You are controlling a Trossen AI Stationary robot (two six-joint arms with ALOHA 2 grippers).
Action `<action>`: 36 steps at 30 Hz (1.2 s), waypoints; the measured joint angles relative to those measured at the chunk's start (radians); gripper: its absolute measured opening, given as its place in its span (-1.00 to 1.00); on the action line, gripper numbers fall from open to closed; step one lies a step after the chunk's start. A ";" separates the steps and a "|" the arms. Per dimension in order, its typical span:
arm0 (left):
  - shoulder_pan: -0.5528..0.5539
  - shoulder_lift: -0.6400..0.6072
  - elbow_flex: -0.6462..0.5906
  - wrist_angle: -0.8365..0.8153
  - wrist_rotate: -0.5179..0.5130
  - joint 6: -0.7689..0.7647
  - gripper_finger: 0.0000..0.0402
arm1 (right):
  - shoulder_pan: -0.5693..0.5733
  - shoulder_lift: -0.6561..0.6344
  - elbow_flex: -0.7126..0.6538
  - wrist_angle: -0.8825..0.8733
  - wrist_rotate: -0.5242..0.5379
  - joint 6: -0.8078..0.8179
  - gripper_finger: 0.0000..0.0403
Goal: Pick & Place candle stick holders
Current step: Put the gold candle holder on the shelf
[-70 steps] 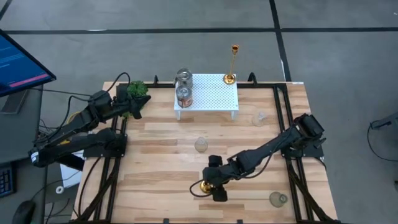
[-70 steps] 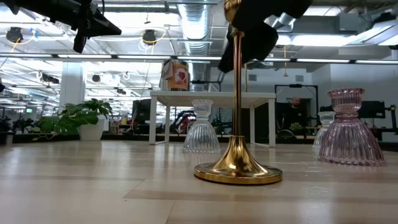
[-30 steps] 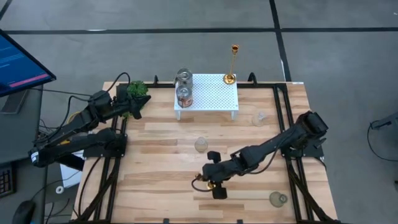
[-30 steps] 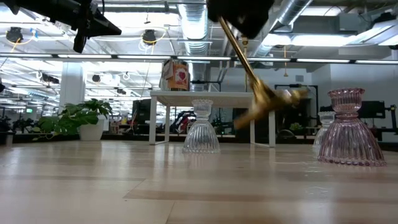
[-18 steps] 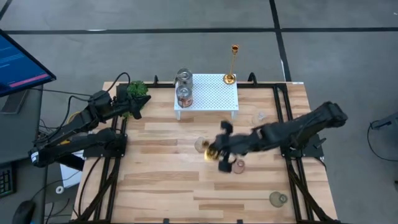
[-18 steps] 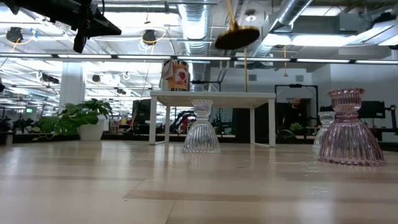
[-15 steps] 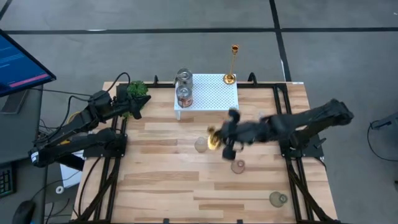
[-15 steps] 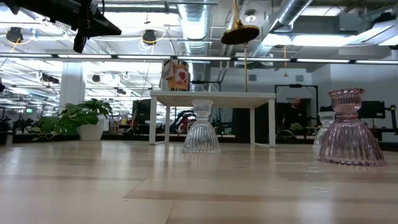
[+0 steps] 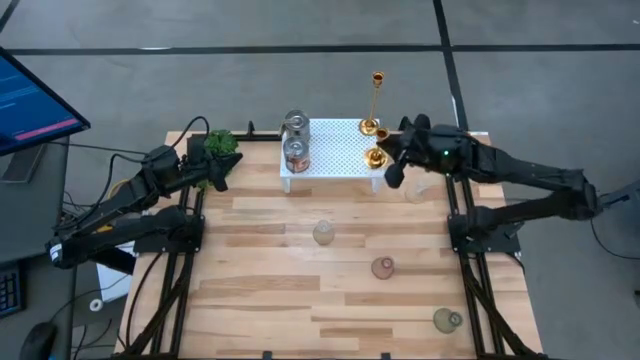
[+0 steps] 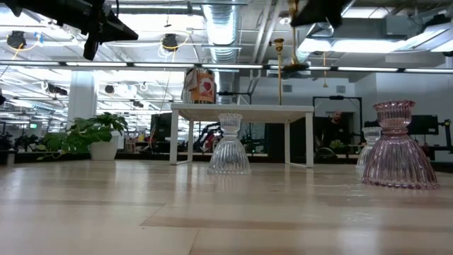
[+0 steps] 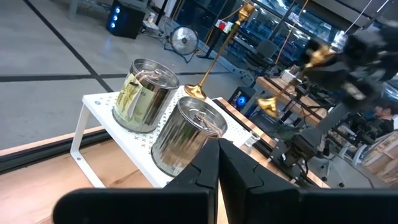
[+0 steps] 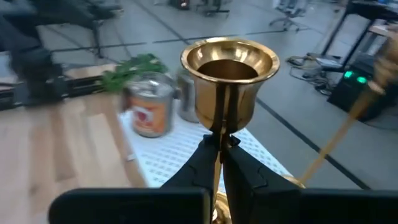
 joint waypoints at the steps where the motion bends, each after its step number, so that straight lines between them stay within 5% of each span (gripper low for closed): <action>1: 0.000 0.000 0.000 0.000 -0.001 0.000 -0.97 | -0.026 -0.018 -0.040 0.036 -0.010 0.001 -0.95; 6: 0.000 0.000 0.000 0.000 -0.028 0.000 -0.97 | -0.139 -0.046 -0.154 0.177 -0.094 0.003 -0.95; 18: 0.000 0.001 0.000 0.000 -0.046 0.000 -0.97 | -0.326 0.077 -0.170 0.245 -0.291 -0.008 -0.95; 36: 0.000 0.001 0.000 0.000 -0.046 0.000 -0.97 | -0.369 0.188 -0.170 0.329 -0.321 -0.037 -0.95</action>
